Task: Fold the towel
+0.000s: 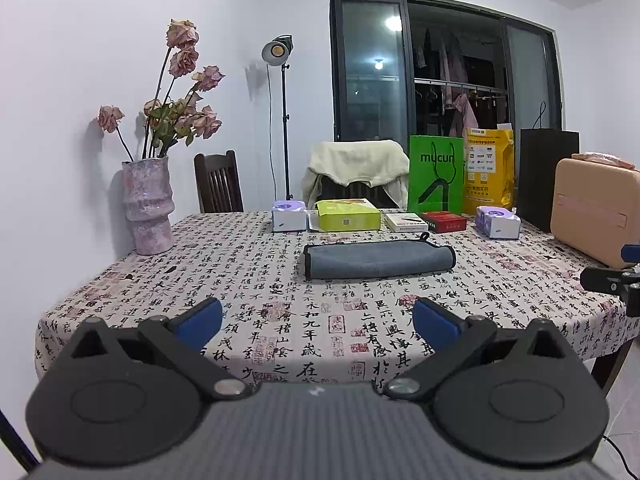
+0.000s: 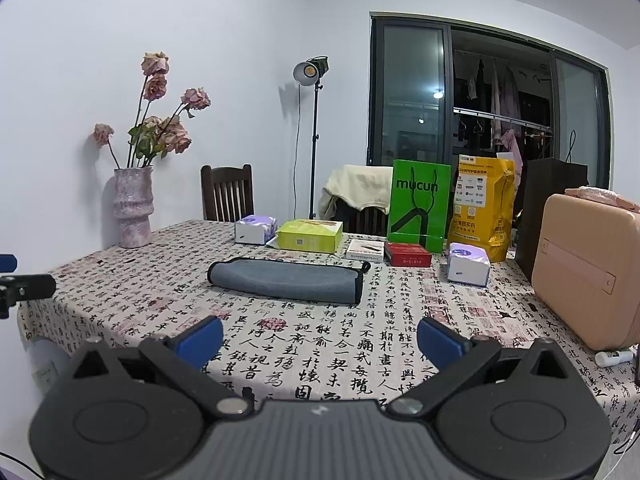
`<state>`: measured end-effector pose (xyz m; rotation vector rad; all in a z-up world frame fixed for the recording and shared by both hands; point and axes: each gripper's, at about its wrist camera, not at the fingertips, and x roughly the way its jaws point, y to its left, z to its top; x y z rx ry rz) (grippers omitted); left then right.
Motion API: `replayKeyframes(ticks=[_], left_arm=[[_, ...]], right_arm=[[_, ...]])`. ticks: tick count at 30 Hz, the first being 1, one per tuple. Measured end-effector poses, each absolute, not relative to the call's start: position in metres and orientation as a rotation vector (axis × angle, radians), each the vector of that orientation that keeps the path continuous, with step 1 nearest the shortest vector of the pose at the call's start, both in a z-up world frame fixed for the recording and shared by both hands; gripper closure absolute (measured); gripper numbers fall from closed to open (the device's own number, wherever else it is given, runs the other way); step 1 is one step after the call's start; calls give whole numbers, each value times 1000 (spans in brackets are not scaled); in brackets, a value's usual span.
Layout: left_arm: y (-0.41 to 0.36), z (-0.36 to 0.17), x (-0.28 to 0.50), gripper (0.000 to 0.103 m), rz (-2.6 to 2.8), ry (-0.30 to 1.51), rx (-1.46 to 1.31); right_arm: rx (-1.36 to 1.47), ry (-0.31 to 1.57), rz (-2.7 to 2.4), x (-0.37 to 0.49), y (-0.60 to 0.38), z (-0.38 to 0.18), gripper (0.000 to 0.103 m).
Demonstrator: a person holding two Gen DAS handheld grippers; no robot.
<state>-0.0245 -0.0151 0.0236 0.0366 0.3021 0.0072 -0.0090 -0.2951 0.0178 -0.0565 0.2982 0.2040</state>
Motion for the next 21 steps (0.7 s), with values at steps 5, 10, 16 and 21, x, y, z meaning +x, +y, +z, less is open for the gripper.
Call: replayKeyframes(ticks=[5,10,16,21], left_arm=[[-15,24,-25,0,8,300,39],[-16,25,-25,0,11,297,40],[-15,25,-25,0,9,299,40],[-15,24,-26,0,13,299,43]], right_arm=[[-58,301,203,-9,-296,16,0],[-58,300,202,-8,-296,16,0],[-58,301,202,-8,-296,16,0],[-57,300,202,-8,-296,16,0]])
